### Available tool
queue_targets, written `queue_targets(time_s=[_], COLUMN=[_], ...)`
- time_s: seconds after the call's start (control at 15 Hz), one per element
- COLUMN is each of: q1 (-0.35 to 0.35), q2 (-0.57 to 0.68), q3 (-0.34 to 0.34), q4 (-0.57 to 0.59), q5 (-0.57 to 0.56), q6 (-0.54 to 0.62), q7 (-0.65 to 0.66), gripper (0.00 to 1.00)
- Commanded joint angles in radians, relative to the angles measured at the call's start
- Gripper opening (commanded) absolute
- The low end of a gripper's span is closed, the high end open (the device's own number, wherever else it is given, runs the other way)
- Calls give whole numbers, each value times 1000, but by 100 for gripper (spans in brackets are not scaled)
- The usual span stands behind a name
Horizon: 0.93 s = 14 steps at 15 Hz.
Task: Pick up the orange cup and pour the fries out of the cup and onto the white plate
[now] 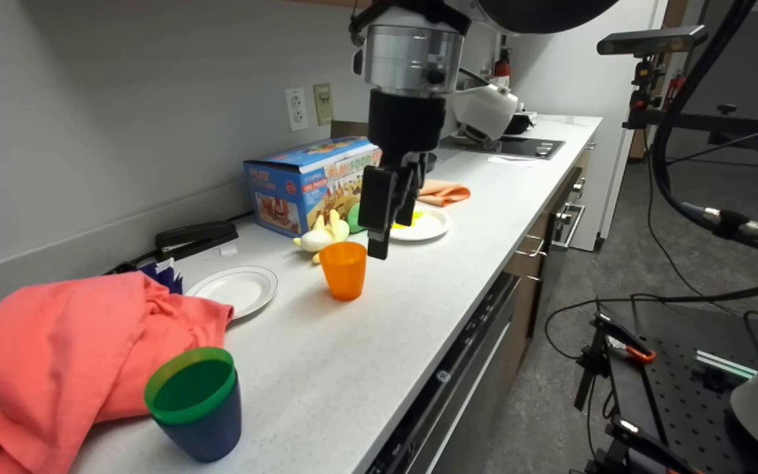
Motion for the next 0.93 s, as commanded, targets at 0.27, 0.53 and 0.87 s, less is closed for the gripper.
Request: queue_targets(time_s=[0.27,0.53,0.87], q1=[-8,-25,-55], q2=[11,37,115], q3=[2,-15,-37], q4=[4,13,69], q5=[6,-1,-19], q6=[20,74,129], q7=[15,38,65], gripper=[100,100,100])
